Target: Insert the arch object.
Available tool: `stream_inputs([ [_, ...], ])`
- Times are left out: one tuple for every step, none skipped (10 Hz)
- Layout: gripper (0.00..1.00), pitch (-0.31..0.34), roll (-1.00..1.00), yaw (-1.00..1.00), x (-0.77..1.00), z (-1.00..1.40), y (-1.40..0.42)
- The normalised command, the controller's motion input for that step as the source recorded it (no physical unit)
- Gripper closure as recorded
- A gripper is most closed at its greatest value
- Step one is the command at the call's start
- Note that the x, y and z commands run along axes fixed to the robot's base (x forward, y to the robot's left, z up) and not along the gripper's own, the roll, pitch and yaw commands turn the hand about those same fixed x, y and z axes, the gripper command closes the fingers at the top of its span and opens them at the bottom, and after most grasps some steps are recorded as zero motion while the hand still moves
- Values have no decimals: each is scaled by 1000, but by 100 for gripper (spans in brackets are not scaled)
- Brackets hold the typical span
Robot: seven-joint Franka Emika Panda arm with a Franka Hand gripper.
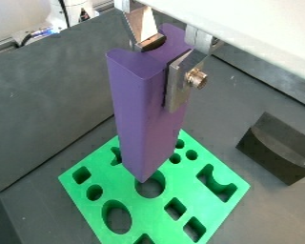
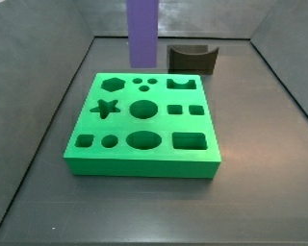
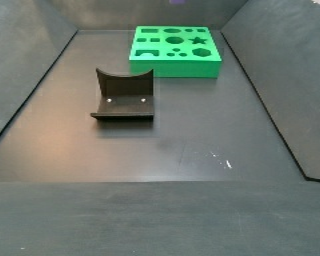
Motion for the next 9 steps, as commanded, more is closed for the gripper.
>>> stream_inputs([
  [100,0,0,-1000,0,-291,0],
  [100,-1,0,-1000,11,-300,0],
  [100,0,0,-1000,49,-294,0],
  [100,0,0,-1000,77,-269,17],
  [100,0,0,-991,129,-266,54],
  [100,0,0,-966,174,-269,77],
  [100,0,0,-963,169,-277,83],
  [100,0,6,-894,266,-257,137],
  [100,0,0,-814,380,-103,209],
])
